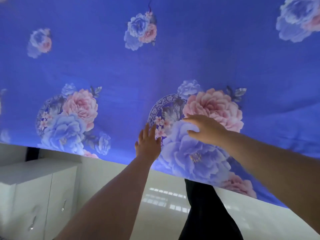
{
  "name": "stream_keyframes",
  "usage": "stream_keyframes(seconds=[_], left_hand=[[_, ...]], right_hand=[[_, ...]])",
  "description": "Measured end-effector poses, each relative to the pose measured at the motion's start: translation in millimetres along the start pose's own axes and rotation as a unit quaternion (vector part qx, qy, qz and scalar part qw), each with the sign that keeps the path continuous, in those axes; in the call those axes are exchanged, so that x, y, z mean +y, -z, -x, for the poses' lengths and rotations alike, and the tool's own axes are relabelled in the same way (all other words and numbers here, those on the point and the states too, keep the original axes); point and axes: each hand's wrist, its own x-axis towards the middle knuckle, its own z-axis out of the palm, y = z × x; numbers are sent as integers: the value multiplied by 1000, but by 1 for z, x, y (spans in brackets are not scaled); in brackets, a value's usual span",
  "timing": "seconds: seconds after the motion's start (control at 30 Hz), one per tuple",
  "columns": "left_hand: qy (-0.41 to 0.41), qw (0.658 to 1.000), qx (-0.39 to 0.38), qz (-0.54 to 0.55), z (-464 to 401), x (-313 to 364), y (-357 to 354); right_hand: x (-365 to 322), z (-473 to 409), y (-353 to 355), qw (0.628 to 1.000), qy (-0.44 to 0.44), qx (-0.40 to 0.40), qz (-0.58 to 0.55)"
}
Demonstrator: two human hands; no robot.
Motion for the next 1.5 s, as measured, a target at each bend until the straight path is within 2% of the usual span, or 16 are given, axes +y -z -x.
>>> stream_keyframes(seconds=[0.1,0.4,0.6,0.7,0.8,0.9,0.97,1.0,1.07,1.13,1.2,1.27,1.3,1.37,1.43,1.5], left_hand=[[-11,1000,-1,-14,-37,-2,34],[-34,998,20,-53,-136,-28,96],[-39,997,61,-19,-196,-69,113],[-30,995,86,-30,-225,-128,126],[68,997,46,-6,-244,-224,125],[178,983,-11,31,-221,-325,107],[188,982,-21,26,-196,-372,101],[180,983,-7,23,-184,-385,102],[180,983,24,20,-175,-406,106],[189,982,2,17,-181,-420,110],[161,986,-39,-22,-192,-434,113],[136,987,-83,-29,-205,-444,123],[141,984,-105,-18,-210,-447,128],[152,976,-156,-7,-218,-446,140],[151,964,-214,-44,-226,-441,156],[154,939,-277,-135,-237,-426,178]], right_hand=[[-15,-36,4,997,55,21,46],[-37,-155,32,993,7,111,33],[-43,-200,12,979,-128,159,9],[-64,-199,-23,972,-155,148,101],[-114,-213,-58,980,-125,99,118],[-175,-240,-92,986,40,28,160],[-214,-270,-94,977,131,-8,171],[-230,-291,-90,979,129,-4,158],[-256,-345,-80,988,78,75,107],[-280,-385,-77,986,-51,156,40],[-319,-394,-108,983,-142,82,84],[-359,-364,-173,985,-9,-53,163],[-377,-339,-202,977,85,-109,165],[-395,-305,-227,957,171,-189,141],[-403,-308,-215,966,163,-181,81],[-400,-325,-171,977,68,-179,92]])
